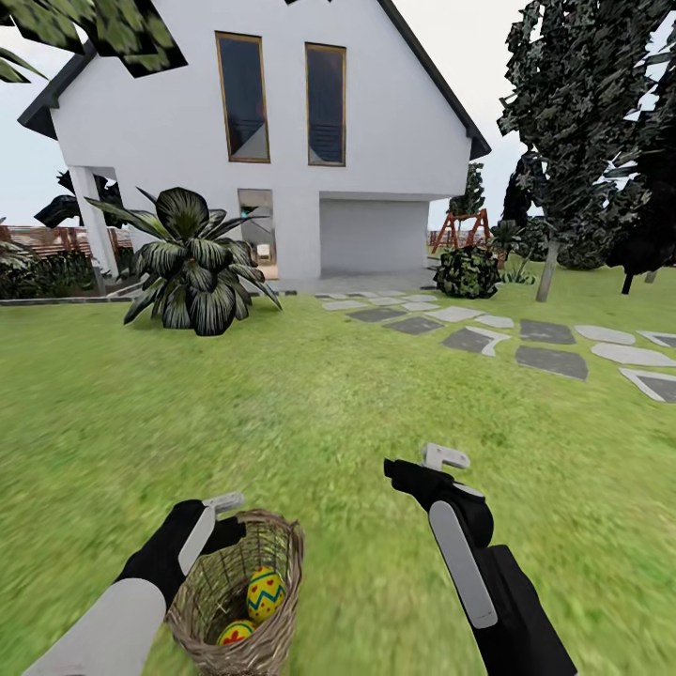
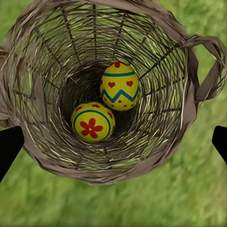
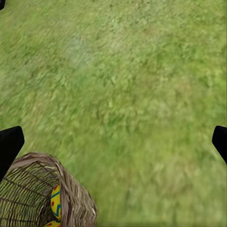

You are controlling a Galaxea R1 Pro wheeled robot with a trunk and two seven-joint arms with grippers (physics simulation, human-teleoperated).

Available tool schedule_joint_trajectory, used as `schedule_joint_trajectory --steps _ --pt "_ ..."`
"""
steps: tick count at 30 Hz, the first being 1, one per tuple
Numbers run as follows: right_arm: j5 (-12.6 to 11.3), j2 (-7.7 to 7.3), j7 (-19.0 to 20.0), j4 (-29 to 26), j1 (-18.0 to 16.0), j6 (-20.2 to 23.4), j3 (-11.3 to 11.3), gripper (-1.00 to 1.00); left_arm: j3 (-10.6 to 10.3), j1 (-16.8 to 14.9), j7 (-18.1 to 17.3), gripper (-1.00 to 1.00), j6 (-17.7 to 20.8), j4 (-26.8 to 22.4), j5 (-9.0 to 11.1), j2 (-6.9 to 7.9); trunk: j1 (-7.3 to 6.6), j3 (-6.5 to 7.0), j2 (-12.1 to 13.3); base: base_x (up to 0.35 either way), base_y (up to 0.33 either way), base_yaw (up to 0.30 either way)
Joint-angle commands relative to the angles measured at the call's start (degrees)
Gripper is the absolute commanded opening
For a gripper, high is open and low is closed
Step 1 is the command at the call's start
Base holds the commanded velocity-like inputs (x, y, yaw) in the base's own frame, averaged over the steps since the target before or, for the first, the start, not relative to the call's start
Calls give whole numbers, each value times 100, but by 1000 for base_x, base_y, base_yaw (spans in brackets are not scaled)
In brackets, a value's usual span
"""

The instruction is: Take the three Easter eggs out of the wicker basket on the lawn in the garden, then place them on the lawn next to a single tree (choose any tree) so that all three eggs are next to the same tree and none are left in the basket.

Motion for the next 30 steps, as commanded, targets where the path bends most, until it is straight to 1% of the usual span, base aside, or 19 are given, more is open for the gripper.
schedule_joint_trajectory --steps 1,10,13,17,30 --pt "-59 0 -58 -4 -5 8 5 100 3 -4 41 100 26 -6 65 3 22 -25 -45 0 0 0" --pt "-66 11 -58 11 -5 2 12 100 1 -23 50 100 21 69 17 24 220 -186 -406 0 0 0" --pt "-63 9 -58 11 -5 0 12 100 2 -34 49 100 17 87 17 82 286 -240 -526 0 0 0" --pt "-62 6 -56 12 -5 -1 5 100 3 -44 55 100 7 93 11 114 373 -313 -687 0 0 0" --pt "-67 7 -56 25 -5 4 -3 100 -11 -64 57 100 -10 94 1 114 659 -603 -1208 0 0 0"
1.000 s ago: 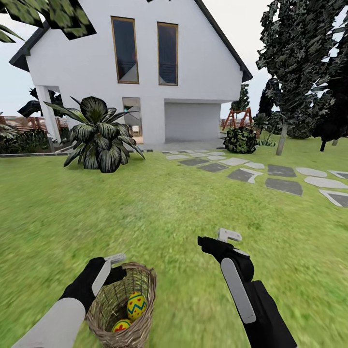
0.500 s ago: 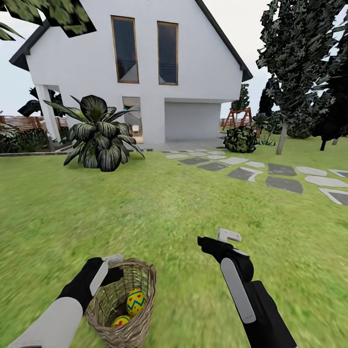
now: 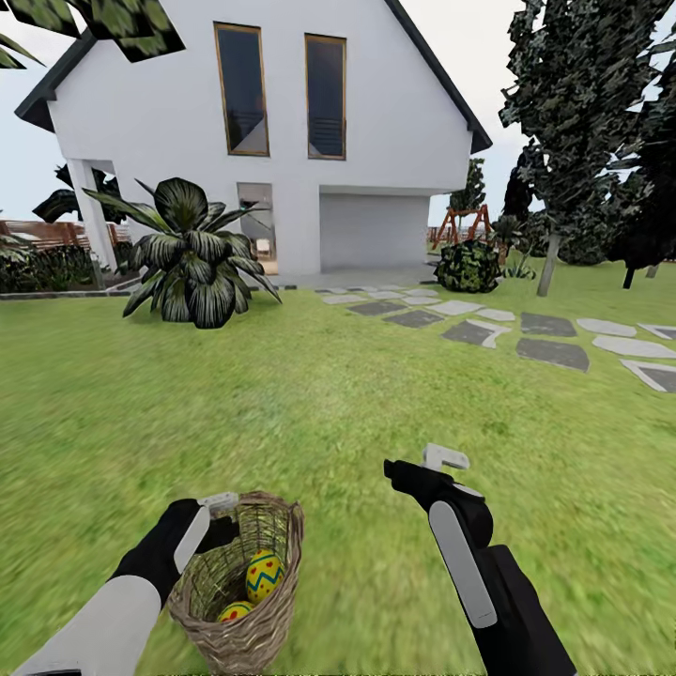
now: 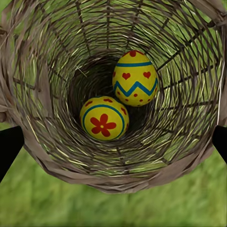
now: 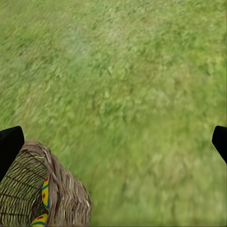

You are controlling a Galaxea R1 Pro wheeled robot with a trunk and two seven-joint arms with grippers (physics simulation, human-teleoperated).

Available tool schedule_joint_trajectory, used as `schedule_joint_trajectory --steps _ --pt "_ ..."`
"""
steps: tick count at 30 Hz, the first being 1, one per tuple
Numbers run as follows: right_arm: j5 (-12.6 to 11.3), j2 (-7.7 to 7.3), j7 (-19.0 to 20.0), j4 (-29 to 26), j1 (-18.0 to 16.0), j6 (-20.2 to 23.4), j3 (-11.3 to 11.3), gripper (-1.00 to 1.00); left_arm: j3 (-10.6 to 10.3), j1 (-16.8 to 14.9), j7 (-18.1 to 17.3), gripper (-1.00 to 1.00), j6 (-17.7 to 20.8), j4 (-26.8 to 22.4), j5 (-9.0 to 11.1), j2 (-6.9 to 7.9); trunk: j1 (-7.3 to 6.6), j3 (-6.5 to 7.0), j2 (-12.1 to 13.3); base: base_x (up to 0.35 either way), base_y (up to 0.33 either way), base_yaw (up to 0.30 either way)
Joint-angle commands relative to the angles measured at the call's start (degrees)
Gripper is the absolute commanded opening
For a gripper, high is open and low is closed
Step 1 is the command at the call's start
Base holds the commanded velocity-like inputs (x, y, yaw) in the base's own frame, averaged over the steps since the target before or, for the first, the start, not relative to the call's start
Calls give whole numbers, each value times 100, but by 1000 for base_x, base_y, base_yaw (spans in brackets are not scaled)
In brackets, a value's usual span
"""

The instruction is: Take the three Easter eggs out of the wicker basket on the lawn in the garden, then place them on the lawn next to a single tree (choose any tree) so that all three eggs are next to the same tree and none are left in the basket.

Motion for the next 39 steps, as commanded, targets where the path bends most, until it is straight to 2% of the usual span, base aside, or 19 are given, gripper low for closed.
schedule_joint_trajectory --steps 1,8,22,39 --pt "-59 2 -60 -4 -5 9 4 100 2 -2 42 100 21 -8 61 0 22 -34 -45 0 0 0" --pt "-63 6 -60 4 -5 11 3 100 -7 -2 42 100 19 -8 68 -7 176 -224 -325 0 0 0" --pt "-68 12 -68 47 -5 12 2 100 -8 -2 33 100 23 -8 94 -9 176 -355 -325 1 0 0" --pt "-68 16 -68 63 -4 3 2 100 -8 -2 31 100 24 -8 96 -26 176 -513 -325 104 0 0"
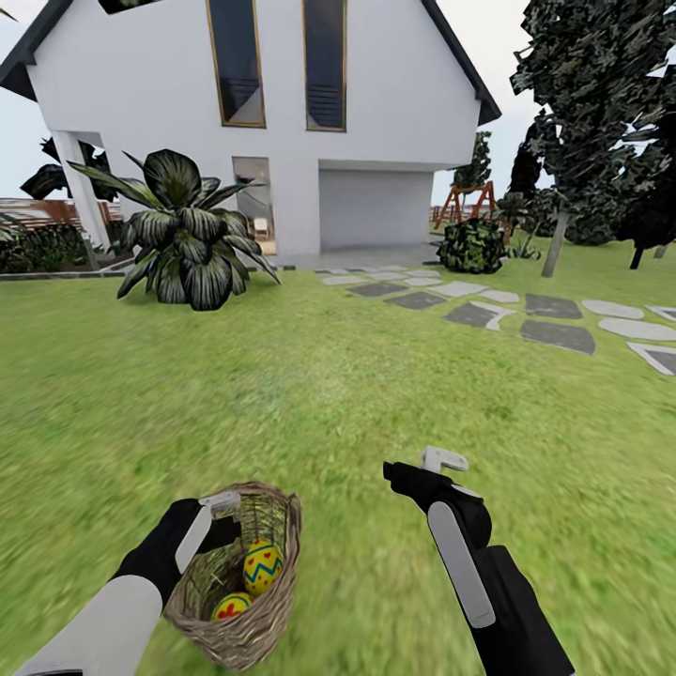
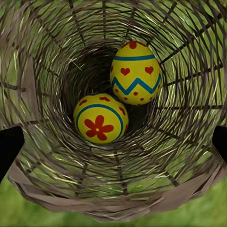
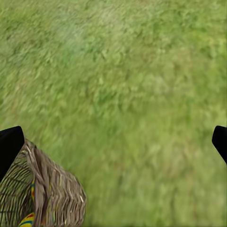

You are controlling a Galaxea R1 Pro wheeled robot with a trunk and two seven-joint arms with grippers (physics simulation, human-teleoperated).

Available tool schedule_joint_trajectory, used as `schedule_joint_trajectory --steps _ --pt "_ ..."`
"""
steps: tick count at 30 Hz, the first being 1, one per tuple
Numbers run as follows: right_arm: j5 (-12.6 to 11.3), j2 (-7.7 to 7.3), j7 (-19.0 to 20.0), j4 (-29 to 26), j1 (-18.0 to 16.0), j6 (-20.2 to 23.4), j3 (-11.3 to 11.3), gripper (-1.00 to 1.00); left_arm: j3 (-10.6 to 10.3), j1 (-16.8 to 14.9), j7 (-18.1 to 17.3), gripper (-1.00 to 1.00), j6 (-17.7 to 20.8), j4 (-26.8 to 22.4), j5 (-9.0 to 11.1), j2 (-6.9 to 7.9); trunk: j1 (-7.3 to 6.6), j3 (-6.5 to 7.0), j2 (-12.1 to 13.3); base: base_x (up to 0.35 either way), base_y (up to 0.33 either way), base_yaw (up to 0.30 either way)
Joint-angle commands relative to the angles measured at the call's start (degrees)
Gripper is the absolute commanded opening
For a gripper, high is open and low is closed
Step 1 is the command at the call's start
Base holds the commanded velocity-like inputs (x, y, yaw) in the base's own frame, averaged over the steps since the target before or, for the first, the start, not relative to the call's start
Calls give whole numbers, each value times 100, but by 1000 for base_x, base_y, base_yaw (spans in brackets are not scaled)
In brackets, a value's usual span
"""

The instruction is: Take the three Easter eggs out of the wicker basket on the lawn in the garden, then place them on the lawn next to a single tree (choose any tree) so that all three eggs are next to the same tree and none are left in the basket.

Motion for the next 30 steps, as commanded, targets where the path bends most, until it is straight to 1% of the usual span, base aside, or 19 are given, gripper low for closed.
schedule_joint_trajectory --steps 1,10,14,20,25,30 --pt "-59 0 -60 -5 -5 9 5 100 4 -2 41 100 23 -8 61 -1 1 -16 -3 130 0 0" --pt "-59 4 -60 -5 -6 7 12 100 4 -2 41 100 25 -8 61 1 1 -98 -3 21 0 0" --pt "-59 10 -67 -9 -6 7 19 100 4 -2 38 100 27 -8 61 12 1 -121 -3 111 0 0" --pt "-59 17 -68 -9 -6 3 23 100 -3 -2 38 100 27 -8 61 20 1 -139 -3 35 0 0" --pt "-55 15 -68 -9 -6 -1 31 100 -4 -2 38 100 27 -8 61 10 1 -142 -3 186 0 0" --pt "-57 17 -66 -9 -6 -2 32 100 -5 -2 42 100 27 -8 55 14 1 -142 -3 56 0 0"
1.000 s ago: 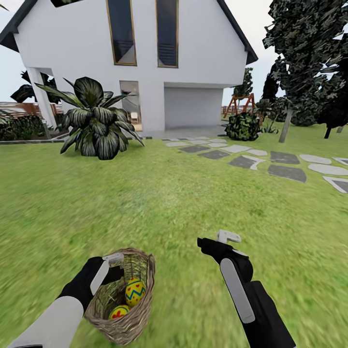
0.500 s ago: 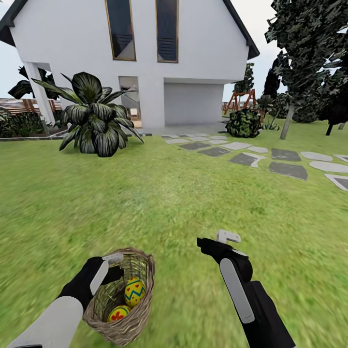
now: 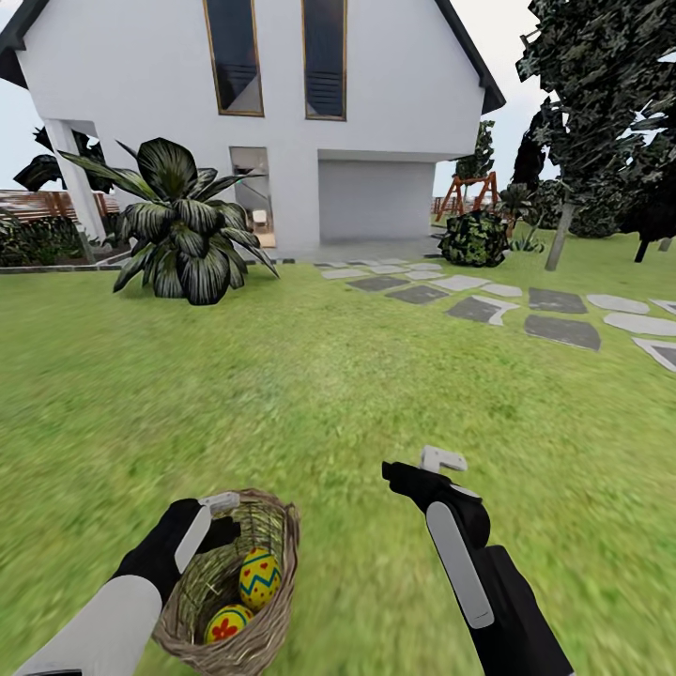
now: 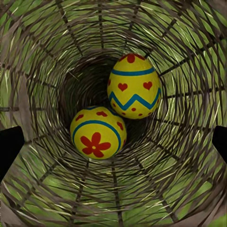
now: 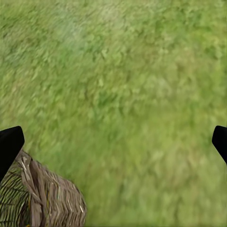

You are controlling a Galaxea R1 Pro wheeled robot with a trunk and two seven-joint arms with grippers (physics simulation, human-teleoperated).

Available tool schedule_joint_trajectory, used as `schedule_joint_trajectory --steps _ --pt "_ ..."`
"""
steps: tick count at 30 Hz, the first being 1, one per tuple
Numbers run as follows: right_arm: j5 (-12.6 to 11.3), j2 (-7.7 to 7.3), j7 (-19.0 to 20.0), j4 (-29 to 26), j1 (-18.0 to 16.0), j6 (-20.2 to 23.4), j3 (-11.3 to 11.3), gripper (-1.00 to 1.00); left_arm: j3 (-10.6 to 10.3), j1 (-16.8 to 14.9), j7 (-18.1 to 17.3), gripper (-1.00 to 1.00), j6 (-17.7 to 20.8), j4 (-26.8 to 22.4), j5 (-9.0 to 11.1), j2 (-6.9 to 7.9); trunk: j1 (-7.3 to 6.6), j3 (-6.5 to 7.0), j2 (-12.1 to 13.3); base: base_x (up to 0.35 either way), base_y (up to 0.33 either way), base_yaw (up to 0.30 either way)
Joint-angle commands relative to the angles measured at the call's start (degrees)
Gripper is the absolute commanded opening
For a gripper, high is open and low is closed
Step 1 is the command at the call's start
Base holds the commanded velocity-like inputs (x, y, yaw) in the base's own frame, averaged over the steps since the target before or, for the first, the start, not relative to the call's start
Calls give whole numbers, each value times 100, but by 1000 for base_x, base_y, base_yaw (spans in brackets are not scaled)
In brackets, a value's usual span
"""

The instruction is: Take the three Easter eggs out of the wicker basket on the lawn in the garden, then place them on the lawn next to a single tree (choose any tree) so that all three eggs are next to the same tree and none are left in the basket.

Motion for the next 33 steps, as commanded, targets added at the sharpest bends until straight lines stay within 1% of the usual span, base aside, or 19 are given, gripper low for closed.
schedule_joint_trajectory --steps 1,9,33 --pt "-60 0 -57 -6 -5 8 5 100 4 -2 43 100 22 -8 60 0 0 -6 -3 74 0 0" --pt "-62 11 -53 -6 -3 11 13 100 4 -2 41 100 22 -8 58 2 0 -14 -3 172 0 0" --pt "-71 18 -44 2 -3 20 -3 100 4 -2 45 100 9 -8 58 10 0 -227 -3 22 0 0"
